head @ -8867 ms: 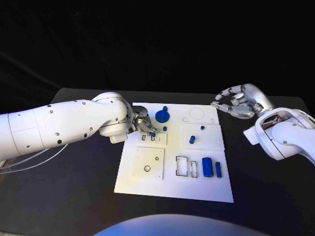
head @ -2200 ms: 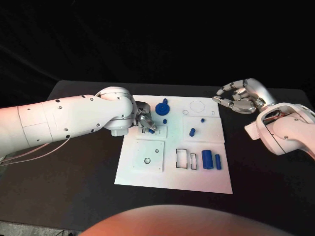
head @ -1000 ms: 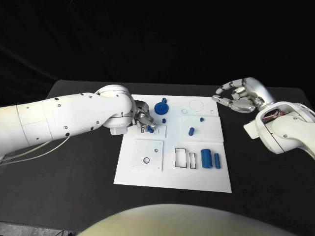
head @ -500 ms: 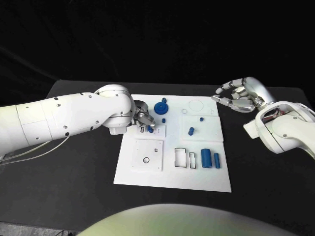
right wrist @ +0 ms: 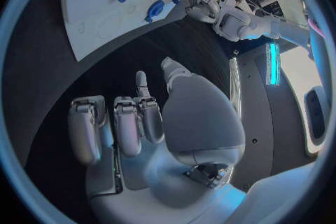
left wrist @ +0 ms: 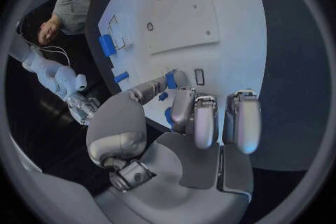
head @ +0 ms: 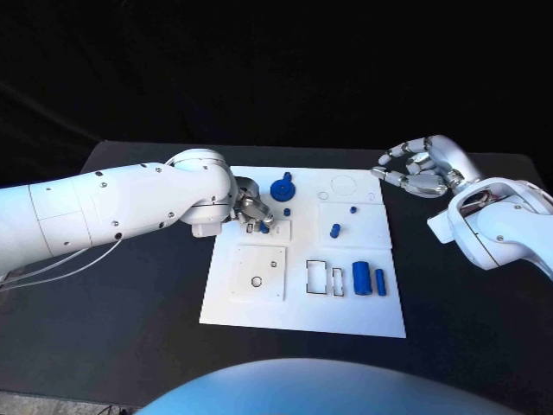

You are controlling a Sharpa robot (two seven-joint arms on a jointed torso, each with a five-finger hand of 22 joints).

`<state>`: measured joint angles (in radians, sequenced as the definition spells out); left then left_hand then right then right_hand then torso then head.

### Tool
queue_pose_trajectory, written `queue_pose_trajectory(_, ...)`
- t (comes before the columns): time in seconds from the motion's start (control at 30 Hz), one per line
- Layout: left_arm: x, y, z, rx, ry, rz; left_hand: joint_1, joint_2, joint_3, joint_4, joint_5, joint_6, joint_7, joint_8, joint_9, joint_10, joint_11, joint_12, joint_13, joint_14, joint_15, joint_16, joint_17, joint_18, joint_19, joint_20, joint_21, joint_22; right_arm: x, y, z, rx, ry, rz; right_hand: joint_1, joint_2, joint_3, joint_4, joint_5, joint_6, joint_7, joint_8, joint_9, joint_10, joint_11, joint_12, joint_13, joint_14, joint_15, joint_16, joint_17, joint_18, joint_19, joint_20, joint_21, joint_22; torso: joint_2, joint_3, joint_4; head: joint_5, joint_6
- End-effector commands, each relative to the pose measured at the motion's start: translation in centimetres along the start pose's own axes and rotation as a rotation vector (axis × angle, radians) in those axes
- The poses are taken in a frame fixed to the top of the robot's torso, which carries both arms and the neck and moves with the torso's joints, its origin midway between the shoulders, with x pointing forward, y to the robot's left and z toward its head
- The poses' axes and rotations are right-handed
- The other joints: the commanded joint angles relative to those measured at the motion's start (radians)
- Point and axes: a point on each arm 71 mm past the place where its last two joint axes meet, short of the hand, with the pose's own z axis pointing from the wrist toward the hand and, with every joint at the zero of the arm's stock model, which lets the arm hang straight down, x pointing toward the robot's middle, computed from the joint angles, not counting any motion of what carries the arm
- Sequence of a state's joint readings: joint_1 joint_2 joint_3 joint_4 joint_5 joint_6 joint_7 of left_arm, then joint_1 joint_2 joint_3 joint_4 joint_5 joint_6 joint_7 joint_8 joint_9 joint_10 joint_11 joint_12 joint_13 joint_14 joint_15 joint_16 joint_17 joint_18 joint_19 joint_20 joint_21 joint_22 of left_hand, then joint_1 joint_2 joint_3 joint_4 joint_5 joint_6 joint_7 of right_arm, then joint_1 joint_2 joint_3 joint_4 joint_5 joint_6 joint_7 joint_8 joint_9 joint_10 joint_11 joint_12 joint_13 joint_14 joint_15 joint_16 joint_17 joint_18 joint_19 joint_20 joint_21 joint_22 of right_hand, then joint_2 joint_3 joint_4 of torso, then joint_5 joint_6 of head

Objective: Assemble the parts on the task board

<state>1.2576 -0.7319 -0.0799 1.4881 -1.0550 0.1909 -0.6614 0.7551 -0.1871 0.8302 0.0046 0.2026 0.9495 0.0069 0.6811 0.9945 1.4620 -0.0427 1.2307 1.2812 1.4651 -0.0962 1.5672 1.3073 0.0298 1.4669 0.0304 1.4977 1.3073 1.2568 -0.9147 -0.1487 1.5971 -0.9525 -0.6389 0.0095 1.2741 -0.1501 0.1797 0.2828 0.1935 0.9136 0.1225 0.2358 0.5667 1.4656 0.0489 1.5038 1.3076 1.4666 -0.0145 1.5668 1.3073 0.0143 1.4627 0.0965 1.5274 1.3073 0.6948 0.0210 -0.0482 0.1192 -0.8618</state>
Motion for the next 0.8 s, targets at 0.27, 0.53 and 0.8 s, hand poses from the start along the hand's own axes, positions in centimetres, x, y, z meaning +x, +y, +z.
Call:
queue_pose_trajectory(0.27,1.08,0.06,0.33,-0.011,0.068,0.022,-0.02,-0.003,-0.013,0.02,-0.031,0.005,0.008,-0.006,-0.004,0.008,-0.002,0.005,0.001,0.106,-0.002,0.004,0.263,-0.008,0.042,-0.005,-0.003,0.211,0.03,0.08,-0.03,-0.011,0.003,-0.001,-0.006,0.001,0.001,0.003,0.004,-0.008,0.001,0.002,0.003,0.051,-0.004,-0.005,0.203,0.104,-0.005,0.004,0.263,-0.002,0.08,-0.007,-0.007,0.247,0.0,0.0003,-0.0007,-0.001,0.001)
queue_pose_trajectory(0.53,1.02,0.13,0.36,-0.013,0.064,0.02,-0.026,-0.008,-0.052,0.048,-0.142,0.008,0.009,-0.005,-0.01,0.008,-0.002,0.007,0.0,0.106,0.0,0.004,0.263,-0.007,0.043,-0.003,-0.004,0.213,0.0,0.06,-0.03,-0.01,0.0,0.001,-0.012,0.002,-0.001,0.005,-0.004,-0.009,0.001,0.002,0.006,0.05,-0.003,-0.007,0.202,0.104,-0.005,0.004,0.263,-0.002,0.08,-0.007,-0.008,0.247,0.0,0.0002,0.0001,-0.001,0.003)
queue_pose_trajectory(0.8,0.94,0.19,0.36,-0.014,0.054,0.013,-0.016,-0.02,-0.142,0.094,-0.155,0.013,0.007,-0.002,-0.012,0.009,-0.003,0.01,0.001,0.106,-0.002,0.004,0.263,-0.008,0.043,-0.004,-0.005,0.214,-0.01,0.04,0.0,-0.01,-0.002,0.002,-0.014,0.002,-0.002,0.005,-0.006,-0.009,0.001,0.002,0.007,0.05,-0.003,-0.007,0.202,0.104,-0.005,0.004,0.263,-0.001,0.079,-0.007,-0.009,0.246,0.0,-0.0001,-0.0003,-0.001,0.004)
